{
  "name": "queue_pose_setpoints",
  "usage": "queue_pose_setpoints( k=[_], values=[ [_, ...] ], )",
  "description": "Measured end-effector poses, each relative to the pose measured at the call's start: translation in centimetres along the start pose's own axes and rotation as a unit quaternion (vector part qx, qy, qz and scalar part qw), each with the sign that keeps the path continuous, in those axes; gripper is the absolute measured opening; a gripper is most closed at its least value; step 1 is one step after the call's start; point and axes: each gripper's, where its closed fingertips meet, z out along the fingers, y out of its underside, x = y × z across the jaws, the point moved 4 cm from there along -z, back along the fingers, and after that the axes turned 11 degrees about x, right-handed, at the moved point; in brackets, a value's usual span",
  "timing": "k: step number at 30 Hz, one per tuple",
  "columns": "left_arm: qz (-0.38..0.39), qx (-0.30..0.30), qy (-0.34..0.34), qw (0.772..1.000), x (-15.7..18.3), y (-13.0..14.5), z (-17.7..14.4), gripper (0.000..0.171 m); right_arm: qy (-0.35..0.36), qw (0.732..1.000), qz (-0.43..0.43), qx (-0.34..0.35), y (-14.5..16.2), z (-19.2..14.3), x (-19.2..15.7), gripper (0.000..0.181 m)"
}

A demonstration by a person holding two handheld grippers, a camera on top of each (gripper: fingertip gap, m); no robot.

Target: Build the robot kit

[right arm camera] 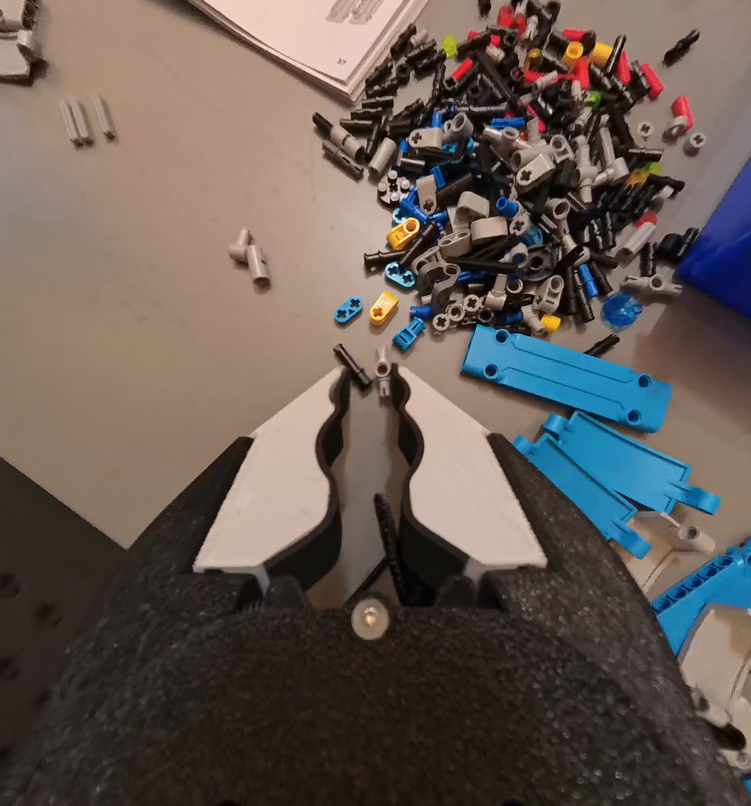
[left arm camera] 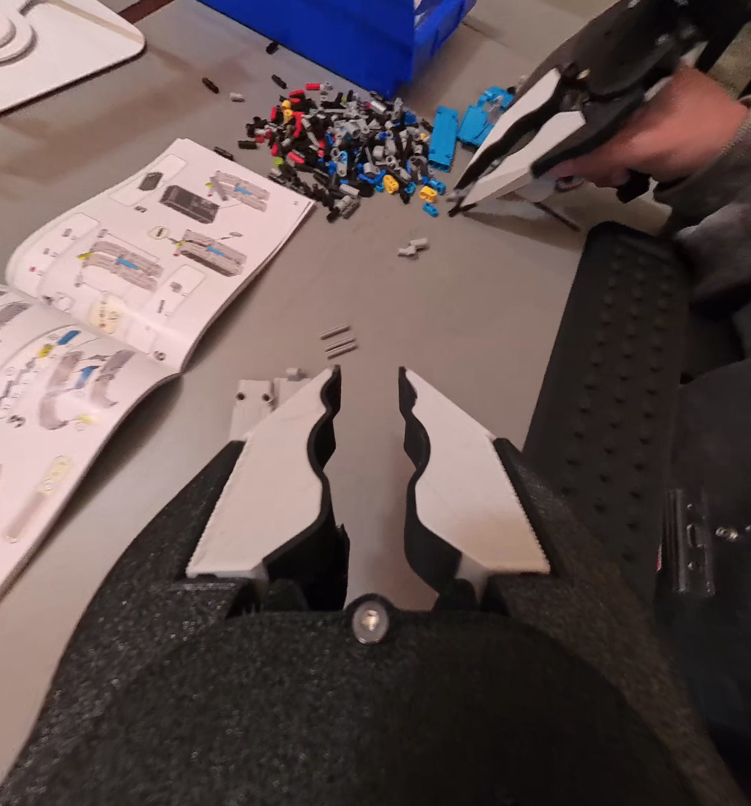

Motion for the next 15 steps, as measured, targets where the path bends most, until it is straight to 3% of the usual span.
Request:
queue_pose_setpoints(
  k=[7,15],
  values=[
    [-0.017,0.023,0.057,0.998,3.0,0.7,2.0,0.025,0.013,1.0,-0.008,-0.021,-0.8,1.2,0.3,0.013],
    [-0.028,0.078,-0.008,0.997,-2.0,0.9,-0.9,0.025,0.057,0.998,0.026,0.004,-1.1,-1.2,0.7,0.021]
  ],
)
